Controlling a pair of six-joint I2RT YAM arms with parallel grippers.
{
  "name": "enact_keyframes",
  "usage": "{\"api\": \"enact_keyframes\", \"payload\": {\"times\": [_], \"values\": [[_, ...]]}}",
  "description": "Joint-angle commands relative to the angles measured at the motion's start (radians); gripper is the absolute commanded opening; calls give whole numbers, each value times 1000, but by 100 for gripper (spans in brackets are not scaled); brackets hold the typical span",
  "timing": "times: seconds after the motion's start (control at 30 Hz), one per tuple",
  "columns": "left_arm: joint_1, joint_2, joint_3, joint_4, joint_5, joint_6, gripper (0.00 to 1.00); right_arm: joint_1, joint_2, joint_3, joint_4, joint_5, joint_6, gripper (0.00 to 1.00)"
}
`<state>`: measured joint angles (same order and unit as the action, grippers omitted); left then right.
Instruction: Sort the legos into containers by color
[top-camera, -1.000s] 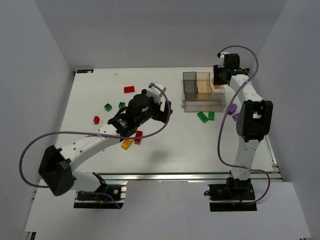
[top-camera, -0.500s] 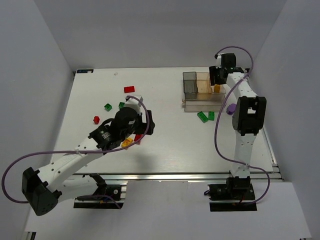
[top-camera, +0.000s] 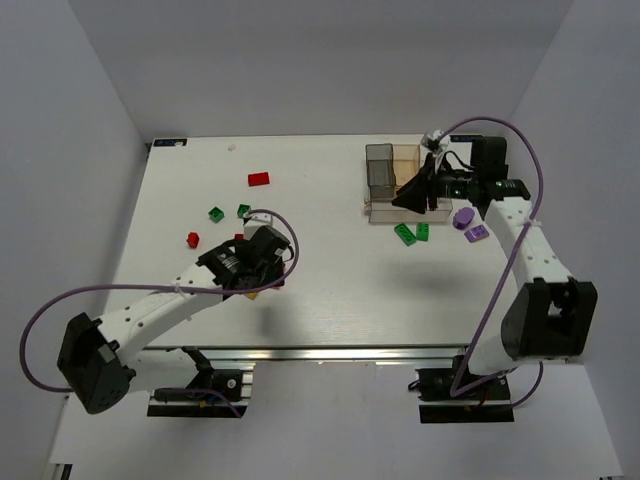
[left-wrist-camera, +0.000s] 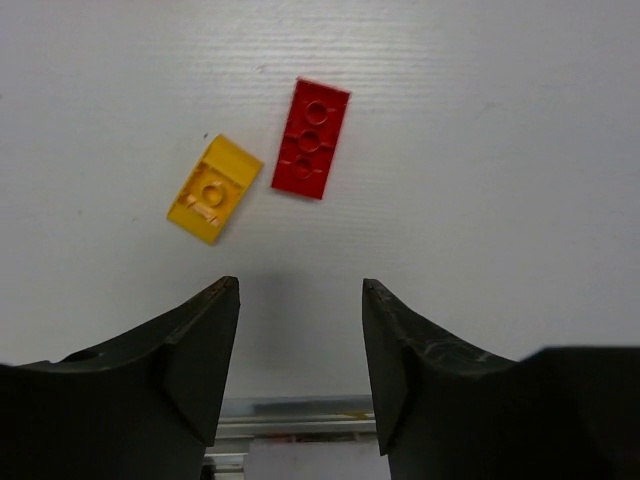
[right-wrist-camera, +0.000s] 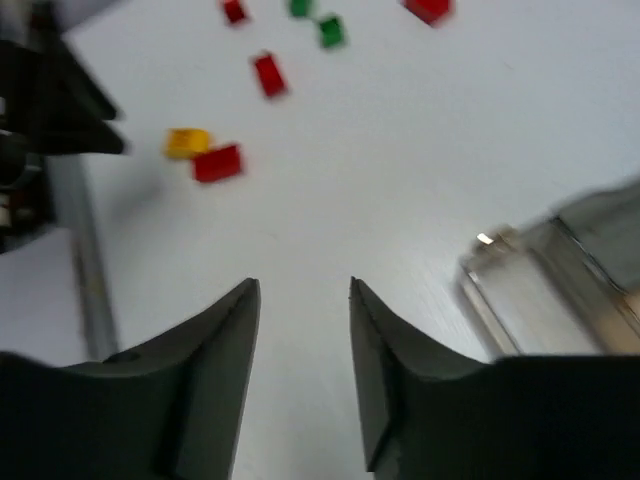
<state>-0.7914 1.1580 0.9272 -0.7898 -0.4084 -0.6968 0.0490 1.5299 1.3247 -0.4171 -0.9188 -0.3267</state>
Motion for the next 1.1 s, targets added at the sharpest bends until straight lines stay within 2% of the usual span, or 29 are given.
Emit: {"api": "enact_keyframes", "payload": {"times": [0.0, 0.1, 0.13, 0.37, 0.57, 0.73, 1.07], "values": [[14, 37, 15, -114, -76, -66, 62, 12, -77, -106, 38, -385, -144, 51], [40, 55, -28, -62, -98, -47, 64, 5, -138, -128, -31, -434, -239, 68], [49, 81, -33, -49, -90, -27, 69, 6, -152, -127, -41, -436, -250, 70], [135, 167, -76, 27, 32, 42, 81, -5, -244, -177, -23, -466, -284, 72], [208, 215, -85, 41, 97, 169, 85, -15, -237, -179, -49, -500, -310, 73], [261, 250, -82, 92, 184, 267, 83, -21, -228, -165, -89, -514, -342, 73], [316, 359, -42, 132, 266, 335, 66, -37, -228, -171, -92, -537, -342, 74]]}}
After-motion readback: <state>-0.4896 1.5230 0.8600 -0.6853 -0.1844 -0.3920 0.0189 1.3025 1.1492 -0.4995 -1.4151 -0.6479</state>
